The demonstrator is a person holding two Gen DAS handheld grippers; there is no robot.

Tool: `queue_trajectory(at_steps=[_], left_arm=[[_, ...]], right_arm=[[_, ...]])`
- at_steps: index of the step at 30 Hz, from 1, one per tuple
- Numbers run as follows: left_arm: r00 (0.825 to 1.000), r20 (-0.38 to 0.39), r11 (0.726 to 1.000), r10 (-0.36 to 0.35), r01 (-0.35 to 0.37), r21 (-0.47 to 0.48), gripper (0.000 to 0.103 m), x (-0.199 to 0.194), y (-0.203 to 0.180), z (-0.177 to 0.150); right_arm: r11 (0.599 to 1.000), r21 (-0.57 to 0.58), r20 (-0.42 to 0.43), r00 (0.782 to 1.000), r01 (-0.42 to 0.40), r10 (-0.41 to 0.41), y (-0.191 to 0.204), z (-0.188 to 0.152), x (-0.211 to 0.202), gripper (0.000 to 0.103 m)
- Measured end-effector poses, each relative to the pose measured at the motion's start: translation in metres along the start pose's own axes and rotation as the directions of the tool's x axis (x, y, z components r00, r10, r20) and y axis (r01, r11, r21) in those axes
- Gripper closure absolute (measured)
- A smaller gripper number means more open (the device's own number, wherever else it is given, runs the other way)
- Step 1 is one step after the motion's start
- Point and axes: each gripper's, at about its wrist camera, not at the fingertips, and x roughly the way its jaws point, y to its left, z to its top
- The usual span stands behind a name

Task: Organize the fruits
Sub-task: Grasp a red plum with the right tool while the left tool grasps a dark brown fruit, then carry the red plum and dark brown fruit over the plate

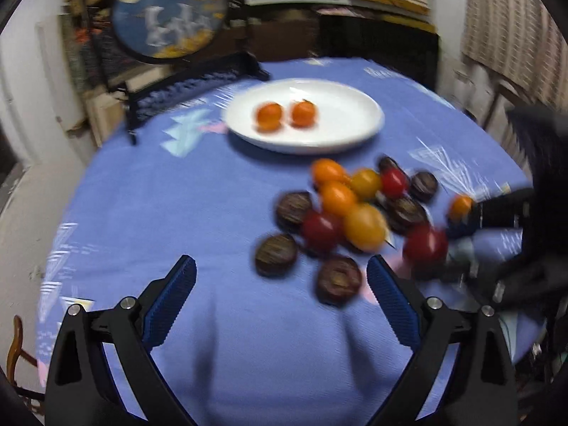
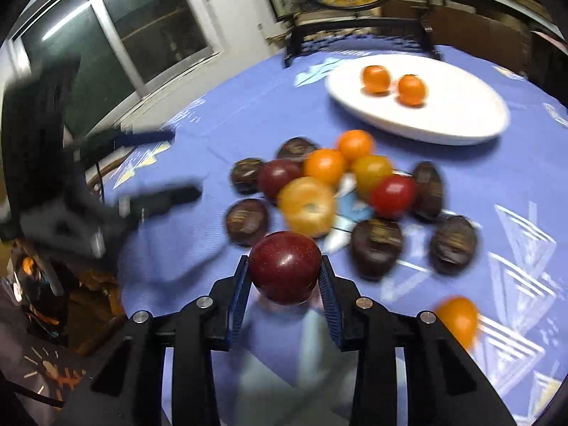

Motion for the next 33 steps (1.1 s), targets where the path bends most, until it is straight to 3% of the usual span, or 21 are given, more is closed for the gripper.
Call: queue_trajectory(at_steps=[5, 9, 11, 12, 14, 15, 23, 29, 33], left_arm=[[0.999, -0.050, 0.999, -0.021, 0.023, 0.045, 0.009, 0.024, -0.027, -0.007], [0.995, -0.098, 0.999, -0.013, 0.019, 0.050, 0.024, 0.045, -0.035, -0.005], [0.995, -0.103, 0.999, 0.001, 0.003, 0.038, 0.026, 0.050, -0.034, -0.003], [0.995, -0.100, 0.999, 0.005, -0.001, 0.035, 0.030, 0.052, -0.034, -0.003], [0.995, -0.098, 0.999, -0.025, 0.028, 0.023, 0.055, 0.050, -0.032, -0.002], [0.993, -0.107, 0.999, -0.041, 0.043, 0.017, 0.063, 0.050, -0.032, -0.002], [0.998, -0.033, 0.998, -0.057, 0.058, 0.037, 0.063, 0.027, -0.030, 0.011], [0.999, 0.043, 0.999, 0.005, -0.006, 0.035, 0.063, 0.021, -0.020, 0.063], [0.990, 0.109, 0.996, 0.090, -0.090, -0.010, 0.063, 0.029, -0.008, 0.108]], right_arm=[[0.999, 0.028, 0.027, 0.999, 0.022, -0.023, -0.016, -0.003, -0.009, 0.065], [0.999, 0.030, 0.025, 1.000, 0.012, -0.013, -0.014, -0.001, -0.003, 0.065], [1.000, 0.029, 0.021, 1.000, 0.007, -0.008, -0.015, -0.004, -0.002, 0.065], [1.000, 0.027, 0.021, 1.000, 0.010, -0.010, -0.015, -0.006, -0.002, 0.065], [1.000, 0.026, 0.020, 1.000, 0.010, -0.011, -0.015, -0.006, -0.002, 0.065], [1.000, 0.026, 0.021, 1.000, 0.012, -0.013, -0.016, -0.007, -0.003, 0.065], [1.000, 0.026, 0.059, 0.998, 0.017, -0.018, -0.020, -0.004, -0.012, 0.065], [0.999, 0.016, 0.150, 0.987, 0.051, -0.053, -0.030, 0.033, -0.038, 0.065], [0.996, 0.023, 0.225, 0.970, 0.088, -0.091, -0.044, 0.064, -0.059, 0.065]])
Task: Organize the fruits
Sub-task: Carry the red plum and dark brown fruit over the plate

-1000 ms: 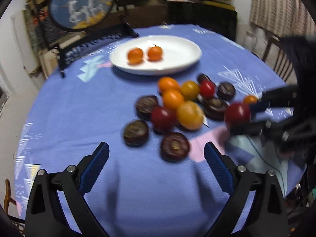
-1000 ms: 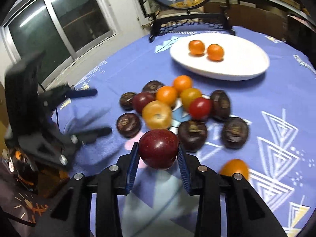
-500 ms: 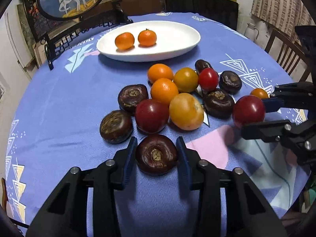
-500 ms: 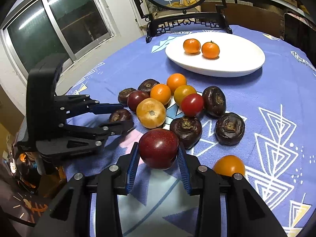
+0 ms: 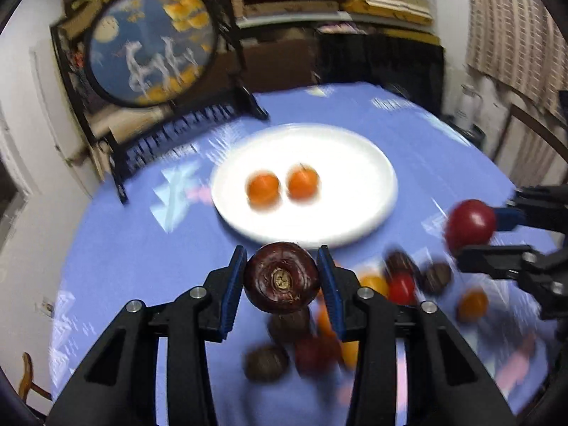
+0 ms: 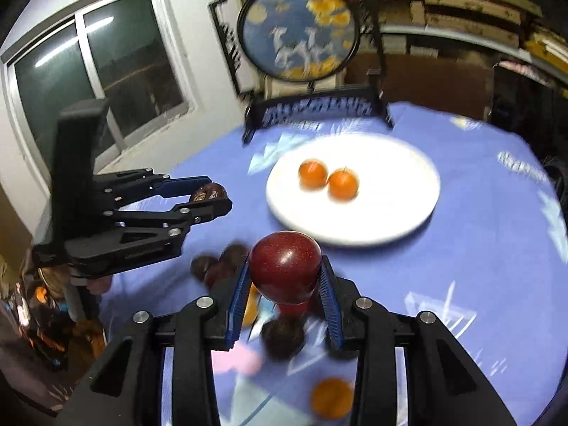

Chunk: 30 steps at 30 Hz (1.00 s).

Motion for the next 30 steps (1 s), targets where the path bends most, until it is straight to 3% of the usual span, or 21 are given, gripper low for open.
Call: queue_trajectory(at_steps=[9, 30], left_arm=[[0.997, 0.033, 0.994, 0.076, -0.074, -0.080, 0.063, 0.035, 0.007, 0.053], [0.997, -0.048, 0.997, 0.067, -0.069, -0.041, 0.063, 0.105, 0.002, 0.064]], right_arm=[[0.998, 0.028, 0.073, 0.995, 0.059, -0.061, -0.040, 0.049, 0.004, 0.065], [0.998, 0.026, -0.036, 0.998, 0.061, -0.060, -0.069, 0.064, 0.079, 0.065]])
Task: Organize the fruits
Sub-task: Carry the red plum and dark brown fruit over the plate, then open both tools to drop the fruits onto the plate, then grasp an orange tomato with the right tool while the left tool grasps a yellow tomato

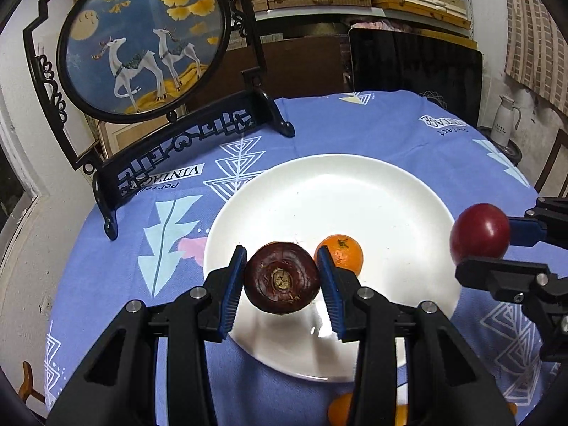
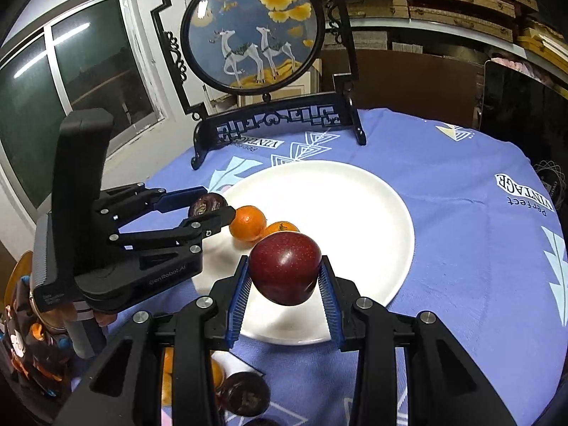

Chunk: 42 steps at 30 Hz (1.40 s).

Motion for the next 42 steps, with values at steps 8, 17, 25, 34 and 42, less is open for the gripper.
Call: queue_trajectory(at_steps=[8, 17, 25, 34, 42], left_arm=[[0.998, -0.055, 1.000, -0.012, 0.012, 0.007, 0.063, 0.023, -0.002, -0.001], [0.999, -0.051, 1.000, 0.015, -0.015, 0.001, 0.041, 0.027, 0.004, 0.001], [0.999, -0.032, 1.000, 0.009, -0.010, -0.013, 0.038, 0.005, 0.010, -0.011], [1.000, 0.001, 0.999, 0.024, -0.024, -0.034, 0.032, -0.046, 0.037, -0.050], [0.999, -0.013, 0.998, 0.042, -0.043, -0.043, 0.027, -0.084, 0.055, -0.094]], right_arm=[[0.999, 0.017, -0.060, 0.997, 0.047, -0.046, -0.014, 0.006, 0.036, 0.065], [0.997, 0.045, -0.035, 0.997, 0.069, -0.067, -0.019, 0.016, 0.039, 0.051], [0.996, 0.040, -0.057, 0.996, 0.077, -0.074, -0.013, -0.007, 0.017, 0.050], [0.999, -0.032, -0.077, 0.996, 0.034, -0.036, 0.020, -0.071, -0.046, 0.041], [0.998, -0.061, -0.154, 0.988, 0.021, -0.030, 0.037, -0.136, -0.074, 0.037]])
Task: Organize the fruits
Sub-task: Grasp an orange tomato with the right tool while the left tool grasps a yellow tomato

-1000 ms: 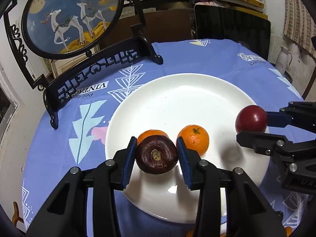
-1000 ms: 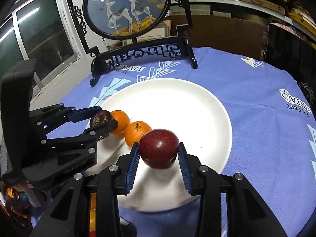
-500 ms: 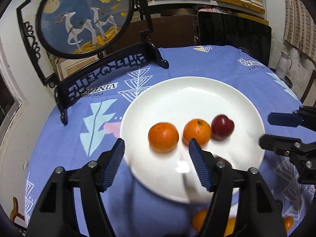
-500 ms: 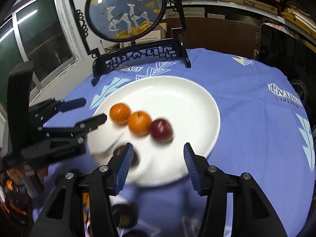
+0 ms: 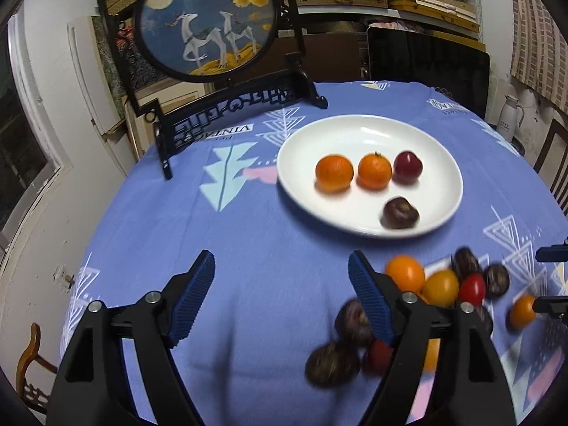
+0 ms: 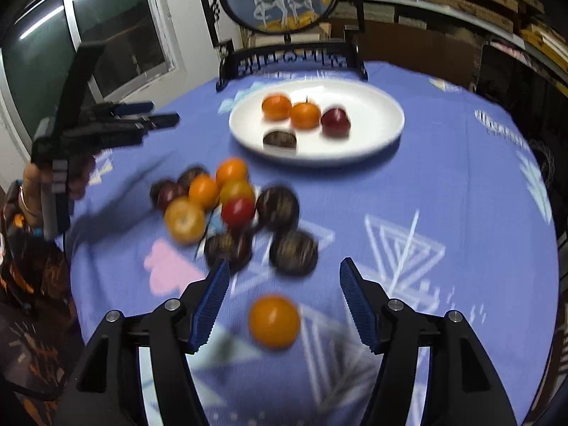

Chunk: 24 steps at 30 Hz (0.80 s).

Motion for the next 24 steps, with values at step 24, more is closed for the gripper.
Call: queue_trajectory(at_steps=[24], left_arm=[[0.985, -0.010, 0.923, -0.173, 0.166, 0.346, 0.026, -0.028, -0.101, -0.071]], right_arm=[[0.999, -0.014, -0.070, 0.997, 0.039, -0.039, 0.008, -0.027, 0.022, 0.068]])
